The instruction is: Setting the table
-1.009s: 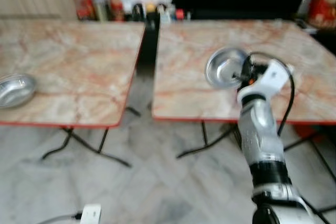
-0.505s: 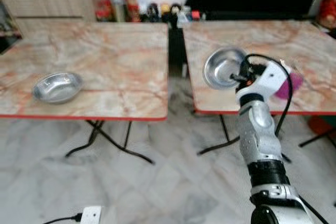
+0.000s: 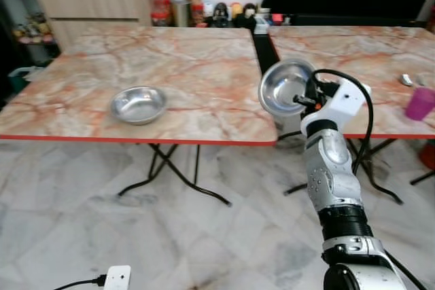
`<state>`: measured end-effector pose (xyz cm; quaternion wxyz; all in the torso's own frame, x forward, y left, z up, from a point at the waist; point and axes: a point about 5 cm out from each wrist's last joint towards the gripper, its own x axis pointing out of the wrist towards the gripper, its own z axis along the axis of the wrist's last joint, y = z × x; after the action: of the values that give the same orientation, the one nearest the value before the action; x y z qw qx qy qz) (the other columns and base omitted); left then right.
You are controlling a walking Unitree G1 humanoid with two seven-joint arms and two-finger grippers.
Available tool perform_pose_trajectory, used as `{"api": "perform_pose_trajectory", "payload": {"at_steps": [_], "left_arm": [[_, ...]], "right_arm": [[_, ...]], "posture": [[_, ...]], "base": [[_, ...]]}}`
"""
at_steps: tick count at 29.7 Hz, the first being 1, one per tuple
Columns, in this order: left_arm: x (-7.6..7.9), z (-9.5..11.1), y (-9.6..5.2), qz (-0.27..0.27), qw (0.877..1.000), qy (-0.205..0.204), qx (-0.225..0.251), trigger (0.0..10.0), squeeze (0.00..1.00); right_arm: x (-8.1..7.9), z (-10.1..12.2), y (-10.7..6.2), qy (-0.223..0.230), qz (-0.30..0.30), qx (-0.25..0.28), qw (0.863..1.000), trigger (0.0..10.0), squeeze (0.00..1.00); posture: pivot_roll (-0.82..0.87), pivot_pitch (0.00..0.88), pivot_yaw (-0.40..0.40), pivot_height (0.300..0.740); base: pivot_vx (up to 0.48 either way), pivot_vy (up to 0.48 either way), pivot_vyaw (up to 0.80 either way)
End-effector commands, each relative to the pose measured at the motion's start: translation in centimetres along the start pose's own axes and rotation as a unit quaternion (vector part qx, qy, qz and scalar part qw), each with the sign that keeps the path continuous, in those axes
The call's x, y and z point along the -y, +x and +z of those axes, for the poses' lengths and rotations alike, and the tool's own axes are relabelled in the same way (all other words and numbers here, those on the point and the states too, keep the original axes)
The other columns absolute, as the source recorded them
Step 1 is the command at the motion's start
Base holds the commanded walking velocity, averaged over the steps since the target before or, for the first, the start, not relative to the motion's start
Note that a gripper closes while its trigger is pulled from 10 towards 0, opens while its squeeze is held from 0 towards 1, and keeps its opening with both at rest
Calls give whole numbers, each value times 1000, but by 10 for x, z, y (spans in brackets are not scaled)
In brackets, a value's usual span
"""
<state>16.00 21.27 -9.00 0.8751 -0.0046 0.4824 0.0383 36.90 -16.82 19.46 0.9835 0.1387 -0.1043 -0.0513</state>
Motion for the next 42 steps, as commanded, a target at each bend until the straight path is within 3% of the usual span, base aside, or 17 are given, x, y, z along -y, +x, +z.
{"api": "perform_pose_trajectory", "payload": {"at_steps": [1, 19, 33, 42], "left_arm": [[4, -2, 0, -3, 1000, -2, -4, 10000, 0], [3, -3, 0, -3, 1000, 5, -5, 10000, 0], [2, -2, 0, -1, 1000, 8, 3, 10000, 0], [1, -3, 0, 0, 1000, 13, 0, 10000, 0]], "right_arm": [[10, 2, -1, -2, -16, 5, 1000, 10000, 0], [5, 0, -1, 1, -9, 2, 1000, 10000, 0], [3, 0, -1, -3, -1, 11, 1000, 10000, 0], [3, -1, -1, 2, -4, 11, 1000, 10000, 0]], "posture": [[25, 0, -6, 732], [28, 0, -2, 732], [27, 0, 4, 732], [29, 0, 2, 732]], "base": [[0, 480, 0], [0, 454, 0], [0, 0, 0], [310, 0, -92]]}}
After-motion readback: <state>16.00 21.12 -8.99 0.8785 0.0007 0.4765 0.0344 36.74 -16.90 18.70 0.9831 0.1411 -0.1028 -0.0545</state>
